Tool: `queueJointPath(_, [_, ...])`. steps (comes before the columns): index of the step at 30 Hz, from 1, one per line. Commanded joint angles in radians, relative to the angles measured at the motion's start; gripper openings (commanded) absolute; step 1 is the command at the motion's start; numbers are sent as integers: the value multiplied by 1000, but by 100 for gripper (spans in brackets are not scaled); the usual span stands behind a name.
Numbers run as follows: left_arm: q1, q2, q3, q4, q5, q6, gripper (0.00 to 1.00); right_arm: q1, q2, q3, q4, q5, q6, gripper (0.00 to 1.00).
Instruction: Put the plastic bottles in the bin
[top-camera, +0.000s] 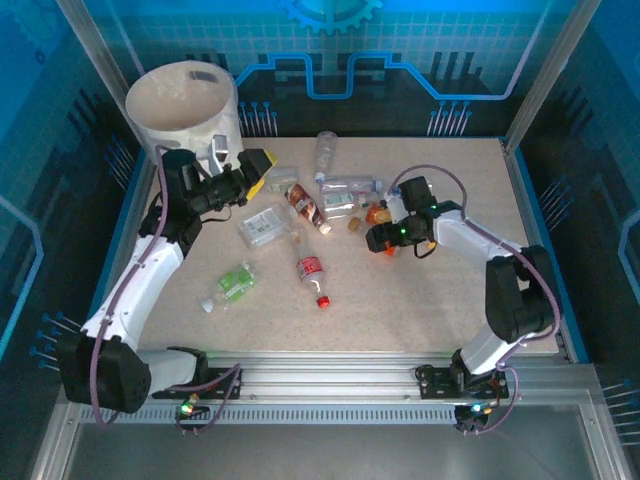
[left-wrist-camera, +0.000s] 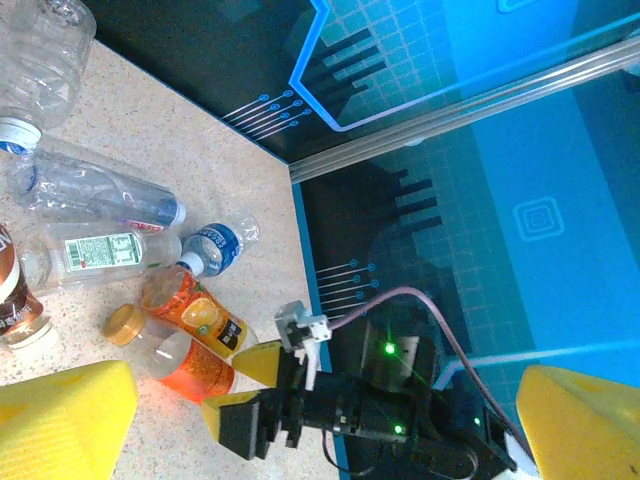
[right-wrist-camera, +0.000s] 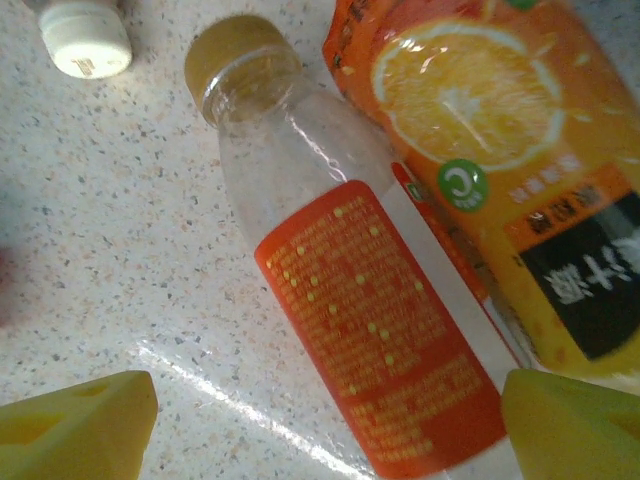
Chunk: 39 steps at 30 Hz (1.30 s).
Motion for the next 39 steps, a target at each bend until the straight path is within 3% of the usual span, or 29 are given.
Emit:
queueJointPath(1, [-2,-44,-41,-24,4,34,99,23,48,46,-45,55,-16,90])
queueJointPath(10, [-2,-37,-112,55,30,-67,99,81,108,71,-72,18,29,89])
queueJointPath(20, [-2,-48,-146,162,88,-117,99,159,179,100,-103,204,98,86])
queueJointPath(24, [-2,-49,-171,232,106,-157,99,174,195,82,-93,203,142,86])
queueJointPath(31, [-4,-46,-258,429,116,-248,99,230,190,43,-45,215,187,70])
queueJointPath(39, [-11,-45,-255,351,110,-174,99,248,73,-44,32,209,231,53])
